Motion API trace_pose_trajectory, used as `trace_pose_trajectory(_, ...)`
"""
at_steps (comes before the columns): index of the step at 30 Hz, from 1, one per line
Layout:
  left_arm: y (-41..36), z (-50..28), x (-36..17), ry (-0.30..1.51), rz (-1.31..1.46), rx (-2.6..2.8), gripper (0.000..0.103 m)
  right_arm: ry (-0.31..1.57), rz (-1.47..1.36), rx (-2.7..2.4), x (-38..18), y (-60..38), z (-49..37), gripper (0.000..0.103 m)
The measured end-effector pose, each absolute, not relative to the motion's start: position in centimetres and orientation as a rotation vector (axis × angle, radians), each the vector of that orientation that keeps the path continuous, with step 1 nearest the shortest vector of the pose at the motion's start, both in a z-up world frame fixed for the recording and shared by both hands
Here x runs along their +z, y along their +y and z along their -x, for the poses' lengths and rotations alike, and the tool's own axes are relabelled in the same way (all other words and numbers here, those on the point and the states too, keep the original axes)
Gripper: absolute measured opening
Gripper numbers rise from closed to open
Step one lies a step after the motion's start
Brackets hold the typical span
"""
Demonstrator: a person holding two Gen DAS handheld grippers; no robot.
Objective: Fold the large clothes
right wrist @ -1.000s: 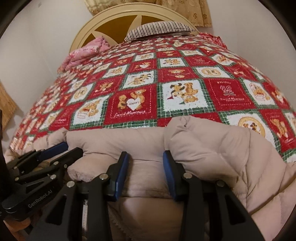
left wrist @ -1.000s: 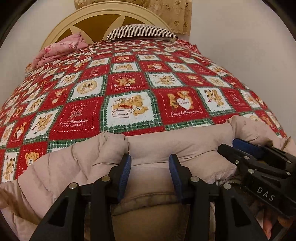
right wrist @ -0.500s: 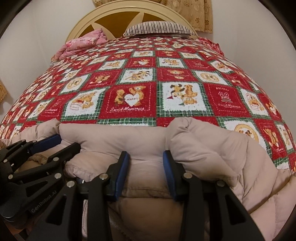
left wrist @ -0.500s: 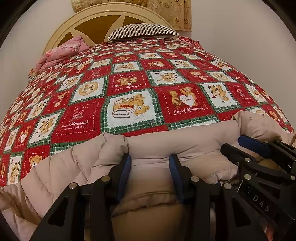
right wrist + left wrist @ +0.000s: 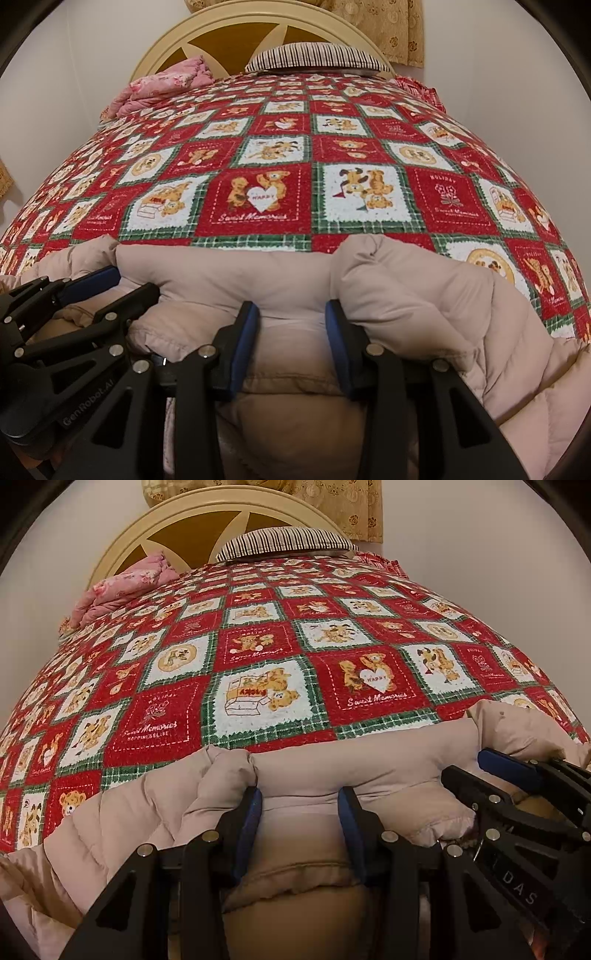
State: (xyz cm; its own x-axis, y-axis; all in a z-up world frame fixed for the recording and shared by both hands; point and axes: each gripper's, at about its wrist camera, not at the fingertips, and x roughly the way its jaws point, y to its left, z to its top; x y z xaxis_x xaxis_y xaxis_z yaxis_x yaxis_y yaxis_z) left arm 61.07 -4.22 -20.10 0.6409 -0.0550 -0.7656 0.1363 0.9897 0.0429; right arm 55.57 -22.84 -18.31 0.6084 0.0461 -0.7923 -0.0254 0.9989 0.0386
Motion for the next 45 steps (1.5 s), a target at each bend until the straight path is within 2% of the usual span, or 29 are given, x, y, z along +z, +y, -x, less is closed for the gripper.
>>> trace_pose_trajectory(27, -4.4, -61.3, -19.2, 0.899, -0.141, -0.104, 0.046, 0.914, -0.036, 0.042, -18.2, -22.6, -55.9, 0.041)
trace_pose_trajectory(28, -4.1, -60.9, -18.4, 0.911, -0.141, -0.113, 0.046, 0.920, -0.027, 0.049, -17.9, -22.6, -56.0, 0.043)
trace_pose_trajectory(30, -3.2, -58.9, -15.9, 0.883, -0.129, -0.126, 0.046, 0.945, 0.025, 0.080, -16.9, -22.4, -55.4, 0.052)
trace_pose_trajectory(32, -2.1, -55.3, -12.8, 0.819, -0.110, -0.187, 0.047, 0.938, 0.039, 0.092, -15.2, -23.0, -53.7, 0.076)
trace_pose_trajectory(34, 0.3, -49.7, -9.9, 0.761, -0.098, -0.221, 0.053, 0.892, 0.020, 0.130, -12.8, -24.4, -50.3, 0.083)
trace_pose_trajectory(36, 3.1, -43.7, -8.3, 0.708, -0.076, -0.231, 0.065, 0.858, -0.007, 0.160, -10.5, -26.5, -45.2, 0.088)
trace_pose_trajectory(39, 7.3, -35.3, -8.0, 0.681, -0.026, -0.223, 0.072, 0.847, -0.089, 0.164, -9.2, -30.1, -37.0, 0.094)
trace_pose_trajectory(45, 12.8, -23.5, -12.0, 0.724, 0.068, -0.168, 0.073, 0.864, -0.181, 0.067, -10.5, -34.7, -22.5, 0.095)
